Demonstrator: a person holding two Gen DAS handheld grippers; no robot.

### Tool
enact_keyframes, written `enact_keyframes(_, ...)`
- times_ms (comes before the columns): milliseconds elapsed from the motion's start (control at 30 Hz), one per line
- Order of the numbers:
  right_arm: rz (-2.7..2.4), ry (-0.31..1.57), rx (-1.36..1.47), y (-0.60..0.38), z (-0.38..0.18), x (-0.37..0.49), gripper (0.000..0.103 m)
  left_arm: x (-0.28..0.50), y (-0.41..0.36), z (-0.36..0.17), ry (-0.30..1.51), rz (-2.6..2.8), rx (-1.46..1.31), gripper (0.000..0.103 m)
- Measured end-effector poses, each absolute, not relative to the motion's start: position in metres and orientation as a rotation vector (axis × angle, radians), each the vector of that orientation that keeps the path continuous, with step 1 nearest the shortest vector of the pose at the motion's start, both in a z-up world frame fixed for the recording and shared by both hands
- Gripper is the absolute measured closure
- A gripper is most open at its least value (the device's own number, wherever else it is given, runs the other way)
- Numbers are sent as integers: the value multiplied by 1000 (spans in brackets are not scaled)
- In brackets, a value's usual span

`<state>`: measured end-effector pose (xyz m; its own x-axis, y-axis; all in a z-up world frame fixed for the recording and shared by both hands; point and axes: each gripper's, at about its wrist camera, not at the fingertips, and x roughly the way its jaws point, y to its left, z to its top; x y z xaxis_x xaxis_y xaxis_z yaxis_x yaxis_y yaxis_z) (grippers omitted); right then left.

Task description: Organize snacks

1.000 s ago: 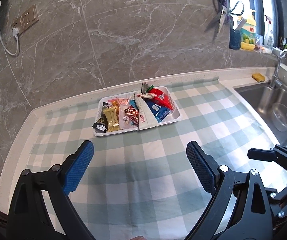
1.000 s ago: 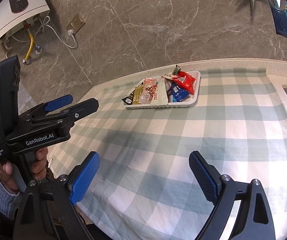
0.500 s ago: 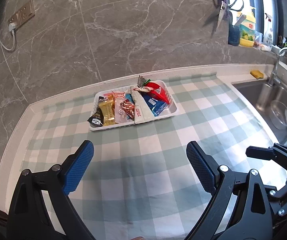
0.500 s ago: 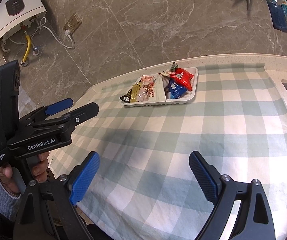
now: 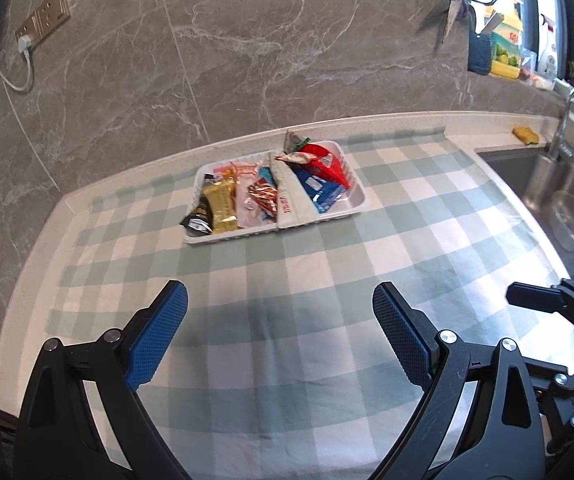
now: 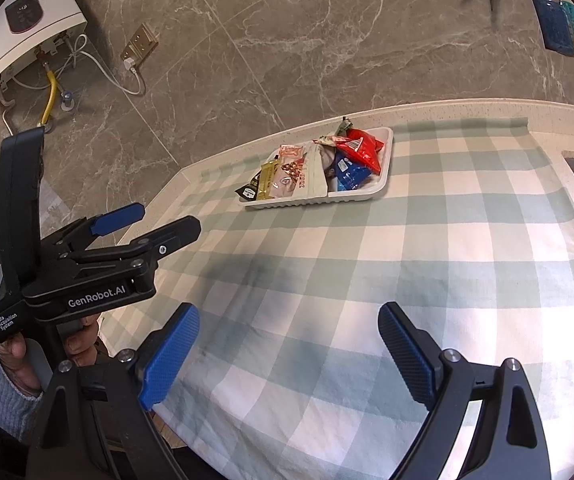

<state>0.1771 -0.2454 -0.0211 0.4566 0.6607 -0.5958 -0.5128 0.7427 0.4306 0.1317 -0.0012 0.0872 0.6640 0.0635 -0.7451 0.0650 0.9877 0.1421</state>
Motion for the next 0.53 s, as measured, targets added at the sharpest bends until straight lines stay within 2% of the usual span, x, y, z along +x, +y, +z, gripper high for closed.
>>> enact_keyframes(533, 722, 839, 205, -248, -24, 183, 10, 136, -7, 85, 834, -22, 187, 9)
